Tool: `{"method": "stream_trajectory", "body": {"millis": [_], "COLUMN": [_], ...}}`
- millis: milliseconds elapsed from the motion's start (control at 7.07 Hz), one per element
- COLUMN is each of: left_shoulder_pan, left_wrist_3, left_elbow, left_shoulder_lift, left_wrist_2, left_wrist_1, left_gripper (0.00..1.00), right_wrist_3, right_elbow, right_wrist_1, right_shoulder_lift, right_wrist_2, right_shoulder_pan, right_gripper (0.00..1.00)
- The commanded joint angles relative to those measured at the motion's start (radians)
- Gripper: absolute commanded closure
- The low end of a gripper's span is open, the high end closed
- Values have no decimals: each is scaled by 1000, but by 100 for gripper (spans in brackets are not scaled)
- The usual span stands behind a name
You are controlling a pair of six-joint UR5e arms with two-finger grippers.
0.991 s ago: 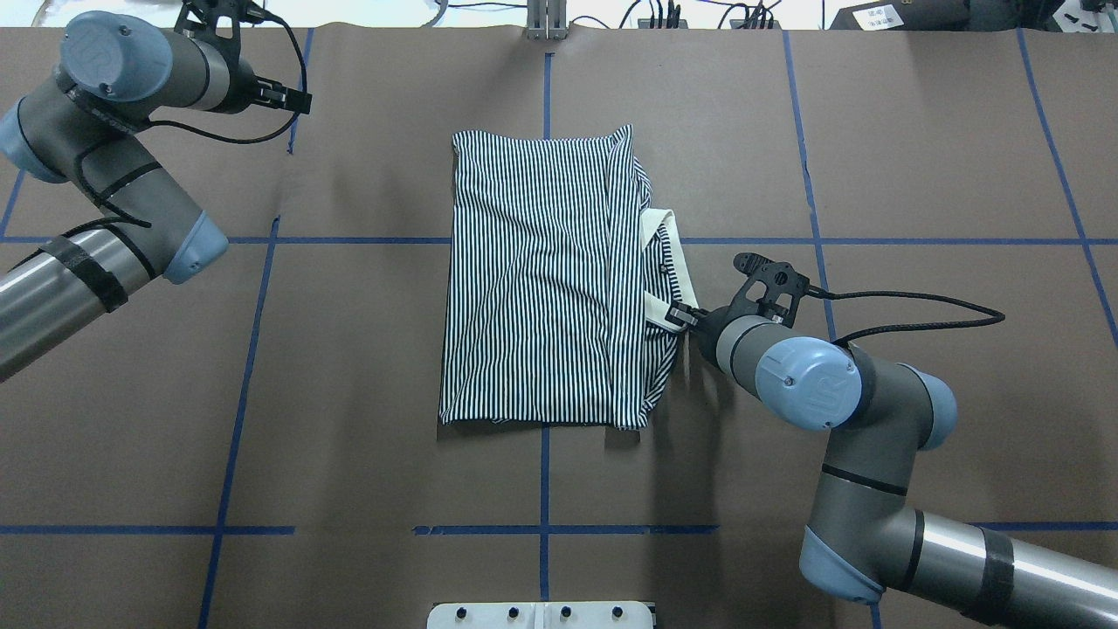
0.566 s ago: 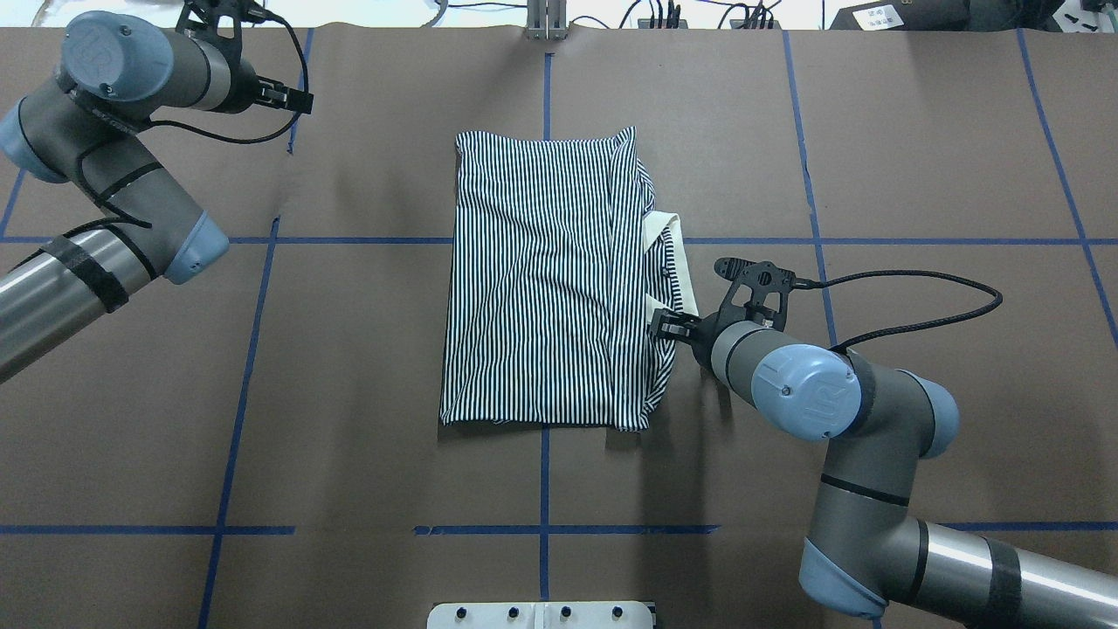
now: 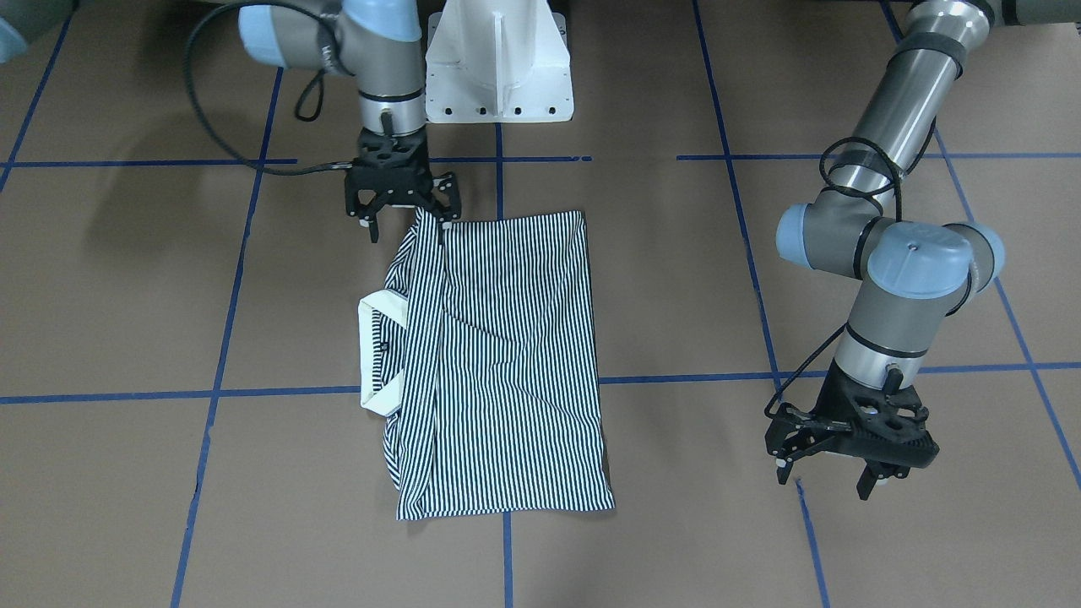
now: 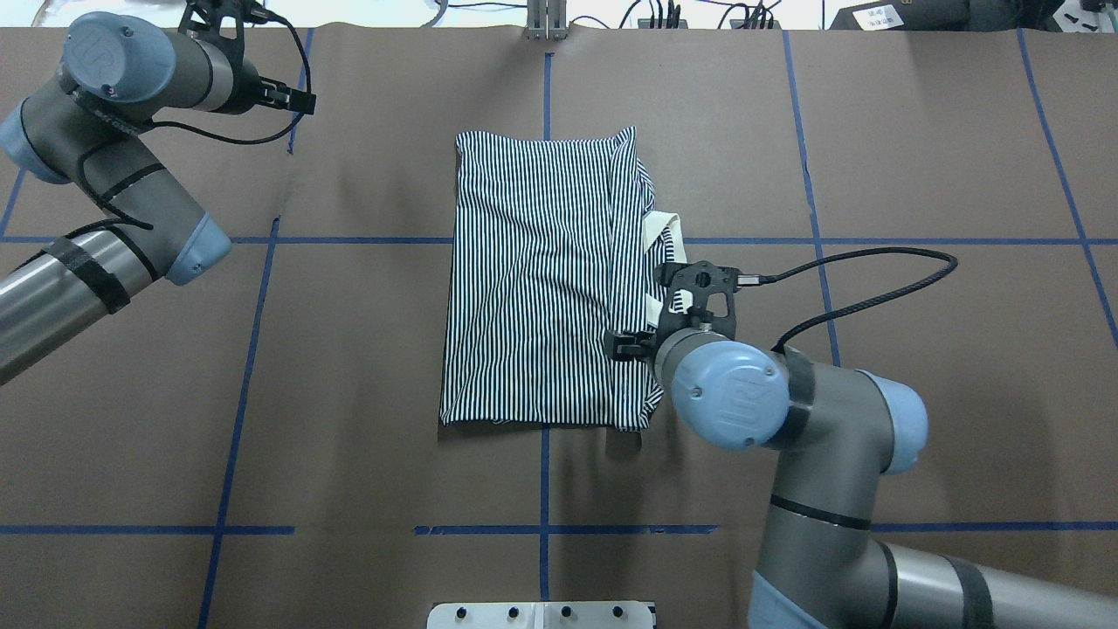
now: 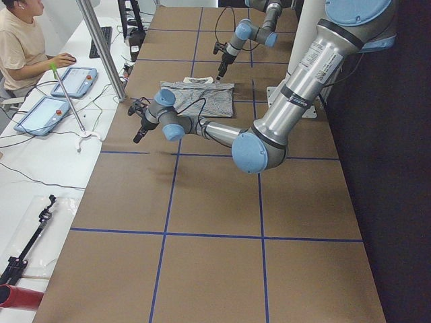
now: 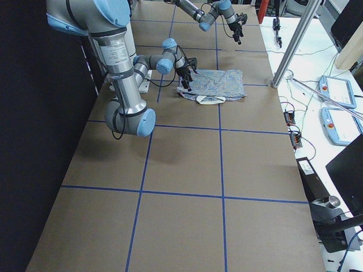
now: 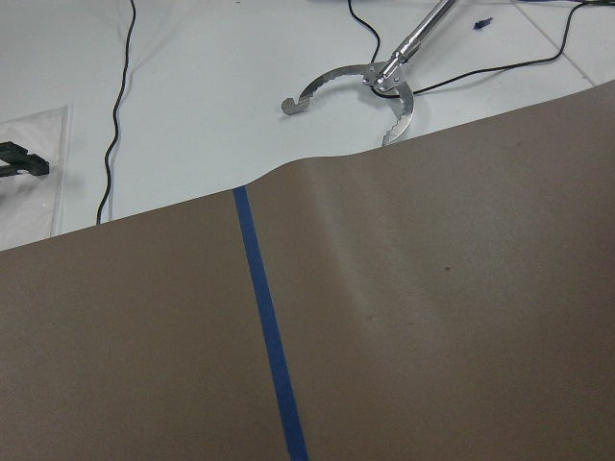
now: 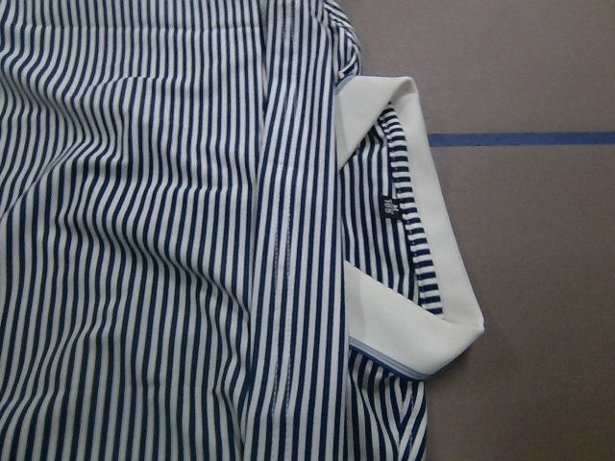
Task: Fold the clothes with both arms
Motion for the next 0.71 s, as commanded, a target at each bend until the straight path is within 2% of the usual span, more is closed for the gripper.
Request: {"method": "stream_trajectory", "body": {"millis": [0,283,425,566], "left_shoulder_pan": [1,4,6,15], "left_wrist_3": [0,-22,-25,-35], "left_elbow": [-1,-1,-4,-17], "left_shoulder_lift": [0,0,0,0], "left_wrist_2": [0,0,0,0], "left_wrist_1": [0,0,-2,0], "left_gripper": [0,0,0,0], "right_wrist_3": [-229,-280,-286,-333], "right_elbow": [-21,-102,-119,-127], "right_wrist_1": [-170,-172,-172,-172], "right_shoulder_lift": [92,110,103,104], "right_wrist_2": [35,29,24,-3], "right_shoulder_pan": [-38,-79,-90,-104], "right_gripper": [0,3,31,46]}}
